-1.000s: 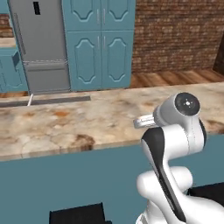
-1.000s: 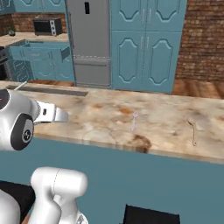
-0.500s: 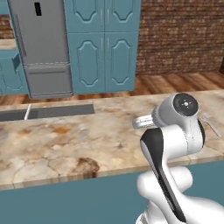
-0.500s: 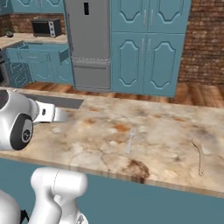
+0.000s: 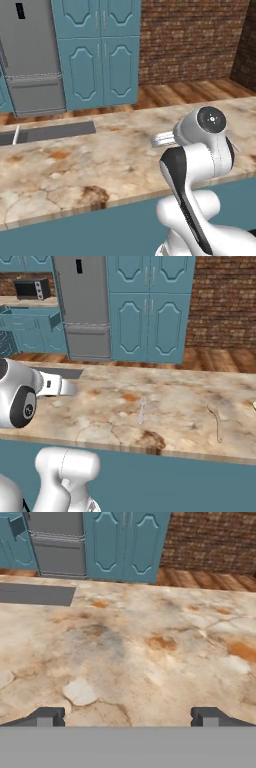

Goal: Pick up the metallic utensils from the counter and place them in the open drawer. Make sure not to pick up any wooden utensils.

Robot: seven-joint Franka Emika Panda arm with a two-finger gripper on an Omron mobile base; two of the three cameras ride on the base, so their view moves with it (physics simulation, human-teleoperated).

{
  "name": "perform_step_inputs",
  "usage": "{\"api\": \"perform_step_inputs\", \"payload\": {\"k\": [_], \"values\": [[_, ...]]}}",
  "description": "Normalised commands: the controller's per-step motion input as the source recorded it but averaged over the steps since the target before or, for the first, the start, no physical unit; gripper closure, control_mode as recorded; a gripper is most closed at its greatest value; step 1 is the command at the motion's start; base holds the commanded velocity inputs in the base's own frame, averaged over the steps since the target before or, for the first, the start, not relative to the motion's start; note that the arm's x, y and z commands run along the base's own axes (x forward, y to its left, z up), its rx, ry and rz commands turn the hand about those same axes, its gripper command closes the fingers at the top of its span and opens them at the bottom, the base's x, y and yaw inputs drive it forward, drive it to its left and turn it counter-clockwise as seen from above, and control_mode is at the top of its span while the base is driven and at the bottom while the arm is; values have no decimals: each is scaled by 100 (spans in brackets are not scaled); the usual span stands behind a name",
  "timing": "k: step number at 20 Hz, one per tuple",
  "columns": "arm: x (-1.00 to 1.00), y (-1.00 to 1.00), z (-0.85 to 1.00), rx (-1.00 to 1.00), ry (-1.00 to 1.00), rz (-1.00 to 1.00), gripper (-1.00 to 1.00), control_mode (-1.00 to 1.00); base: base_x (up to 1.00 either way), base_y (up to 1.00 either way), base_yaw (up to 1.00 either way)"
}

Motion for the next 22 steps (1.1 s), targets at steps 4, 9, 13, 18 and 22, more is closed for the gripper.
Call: {"api": "perform_step_inputs", "payload": {"k": [4, 9, 13, 18, 22], "values": [[0, 0, 0, 0, 0, 0, -100, 100, 0, 0, -12], [0, 0, 0, 0, 0, 0, -100, 100, 1, -2, 0], [0, 0, 0, 0, 0, 0, -100, 100, 5, -33, 0], [1, -62, 7, 12, 21, 0, -100, -100, 0, 0, 0], [1, -57, 8, 8, 15, 0, -100, -100, 0, 0, 0]]}}
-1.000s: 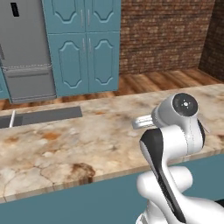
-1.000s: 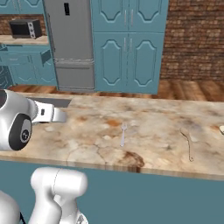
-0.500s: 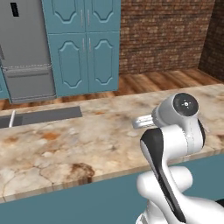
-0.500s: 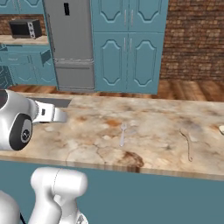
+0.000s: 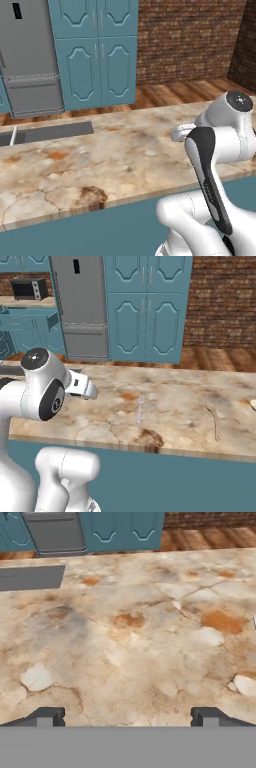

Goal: Pick up the metallic utensils from the counter and place them in the open drawer. Make sure not to pick up any wooden utensils.

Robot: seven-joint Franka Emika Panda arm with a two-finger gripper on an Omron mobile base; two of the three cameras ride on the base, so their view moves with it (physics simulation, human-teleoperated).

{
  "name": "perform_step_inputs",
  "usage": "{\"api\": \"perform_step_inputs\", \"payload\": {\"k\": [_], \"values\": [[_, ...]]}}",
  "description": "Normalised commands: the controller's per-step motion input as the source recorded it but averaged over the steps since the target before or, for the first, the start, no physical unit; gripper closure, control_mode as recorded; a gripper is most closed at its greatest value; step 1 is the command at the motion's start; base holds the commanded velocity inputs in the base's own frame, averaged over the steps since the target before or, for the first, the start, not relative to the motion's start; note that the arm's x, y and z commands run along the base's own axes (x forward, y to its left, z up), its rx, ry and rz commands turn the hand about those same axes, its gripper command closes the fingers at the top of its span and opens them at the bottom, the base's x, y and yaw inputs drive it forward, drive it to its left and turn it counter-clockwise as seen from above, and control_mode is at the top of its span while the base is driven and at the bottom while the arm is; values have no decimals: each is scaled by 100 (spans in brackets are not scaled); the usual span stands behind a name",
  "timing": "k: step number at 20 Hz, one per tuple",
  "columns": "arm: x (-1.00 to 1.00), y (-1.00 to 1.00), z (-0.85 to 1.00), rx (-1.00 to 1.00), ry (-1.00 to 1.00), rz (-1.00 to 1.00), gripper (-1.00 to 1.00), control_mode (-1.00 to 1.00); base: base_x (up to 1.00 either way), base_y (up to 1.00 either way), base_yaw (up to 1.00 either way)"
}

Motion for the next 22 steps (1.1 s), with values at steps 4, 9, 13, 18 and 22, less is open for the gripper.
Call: {"api": "perform_step_inputs", "payload": {"k": [4, 9, 13, 18, 22], "values": [[0, -46, 4, 4, 13, 0, -100, -100, 0, 0, 0], [0, -37, 0, 0, 13, -1, -100, -100, 0, 0, 0], [0, -44, 0, 0, 13, -3, -100, -100, 0, 0, 0], [0, -46, 0, 0, 4, -3, -100, -100, 0, 0, 0], [0, -42, 0, 0, 1, -3, -100, -100, 0, 0, 0]]}}
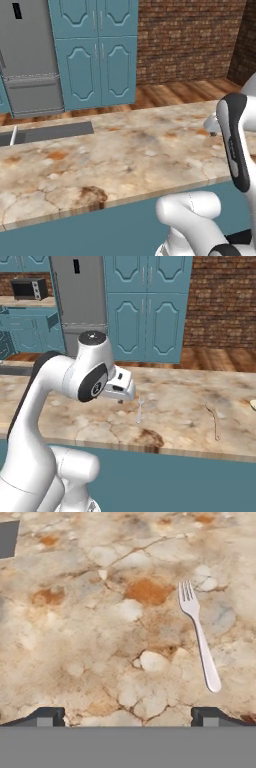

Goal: Pick up the metallic utensils from the counter and place them in the open drawer. Make sure not to pick up any wooden utensils.

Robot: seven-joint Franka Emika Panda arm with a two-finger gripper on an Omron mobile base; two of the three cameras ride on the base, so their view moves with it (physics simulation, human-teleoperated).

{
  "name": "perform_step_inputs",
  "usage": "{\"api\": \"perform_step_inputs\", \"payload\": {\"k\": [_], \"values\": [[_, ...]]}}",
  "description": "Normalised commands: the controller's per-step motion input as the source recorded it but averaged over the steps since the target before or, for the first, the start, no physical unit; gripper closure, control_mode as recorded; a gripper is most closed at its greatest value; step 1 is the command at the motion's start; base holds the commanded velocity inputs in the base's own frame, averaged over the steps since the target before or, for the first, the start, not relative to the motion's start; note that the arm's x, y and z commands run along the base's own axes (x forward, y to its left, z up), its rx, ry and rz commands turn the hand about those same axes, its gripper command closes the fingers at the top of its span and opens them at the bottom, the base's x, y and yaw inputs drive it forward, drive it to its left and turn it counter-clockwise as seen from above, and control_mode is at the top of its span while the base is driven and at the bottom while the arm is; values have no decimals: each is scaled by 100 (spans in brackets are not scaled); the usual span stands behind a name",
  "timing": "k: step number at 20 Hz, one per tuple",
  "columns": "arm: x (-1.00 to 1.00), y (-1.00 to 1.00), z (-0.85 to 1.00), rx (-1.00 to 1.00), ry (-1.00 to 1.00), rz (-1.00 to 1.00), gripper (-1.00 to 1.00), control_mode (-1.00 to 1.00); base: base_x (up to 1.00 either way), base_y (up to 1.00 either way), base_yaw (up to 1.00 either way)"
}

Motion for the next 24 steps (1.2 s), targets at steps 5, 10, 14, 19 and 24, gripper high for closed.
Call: {"api": "perform_step_inputs", "payload": {"k": [5, 10, 14, 19, 24], "values": [[0, -31, -5, -4, 2, -3, -100, -100, 0, 0, 0], [0, -26, -8, -6, 0, -3, -100, -100, 0, 0, 0], [4, -12, -1, -8, 6, -6, -100, -100, 0, 0, 0], [12, -11, -1, -5, 9, -4, -100, -100, 0, 0, 0], [10, -15, -8, 0, 7, -1, -100, -100, 0, 0, 0]]}}
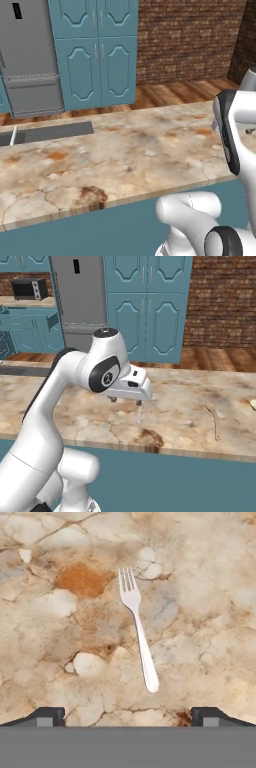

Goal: Pick up the metallic utensils from the counter and place them in the open drawer. Make sure not to pick up any wooden utensils.

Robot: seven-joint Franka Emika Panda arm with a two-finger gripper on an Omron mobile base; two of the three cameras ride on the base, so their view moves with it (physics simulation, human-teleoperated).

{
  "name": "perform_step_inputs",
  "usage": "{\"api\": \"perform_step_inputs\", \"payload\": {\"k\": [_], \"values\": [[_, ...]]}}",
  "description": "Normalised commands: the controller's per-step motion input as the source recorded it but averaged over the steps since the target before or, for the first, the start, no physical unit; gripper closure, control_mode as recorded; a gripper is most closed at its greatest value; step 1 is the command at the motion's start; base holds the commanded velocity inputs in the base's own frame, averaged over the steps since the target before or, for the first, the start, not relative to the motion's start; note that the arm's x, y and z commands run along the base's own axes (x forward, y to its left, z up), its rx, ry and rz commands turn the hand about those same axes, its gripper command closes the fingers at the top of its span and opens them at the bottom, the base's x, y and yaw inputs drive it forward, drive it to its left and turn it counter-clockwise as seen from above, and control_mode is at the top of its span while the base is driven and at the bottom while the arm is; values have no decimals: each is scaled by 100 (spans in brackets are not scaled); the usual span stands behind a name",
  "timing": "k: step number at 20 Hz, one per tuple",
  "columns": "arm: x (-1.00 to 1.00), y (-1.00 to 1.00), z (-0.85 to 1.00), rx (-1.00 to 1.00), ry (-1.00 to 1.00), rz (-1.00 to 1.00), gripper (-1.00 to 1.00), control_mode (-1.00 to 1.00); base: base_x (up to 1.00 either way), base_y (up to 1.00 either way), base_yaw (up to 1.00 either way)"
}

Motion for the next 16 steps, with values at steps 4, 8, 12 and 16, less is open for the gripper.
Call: {"api": "perform_step_inputs", "payload": {"k": [4, 8, 12, 16], "values": [[4, -20, -9, 0, 0, 0, -100, -100, 0, 0, 0], [10, -8, -19, 0, 2, 0, -100, -100, 0, 0, 0], [13, 0, -31, 0, 4, 0, -100, -100, 0, 0, 0], [23, 0, -23, 0, 3, 0, -100, -100, 0, 0, 0]]}}
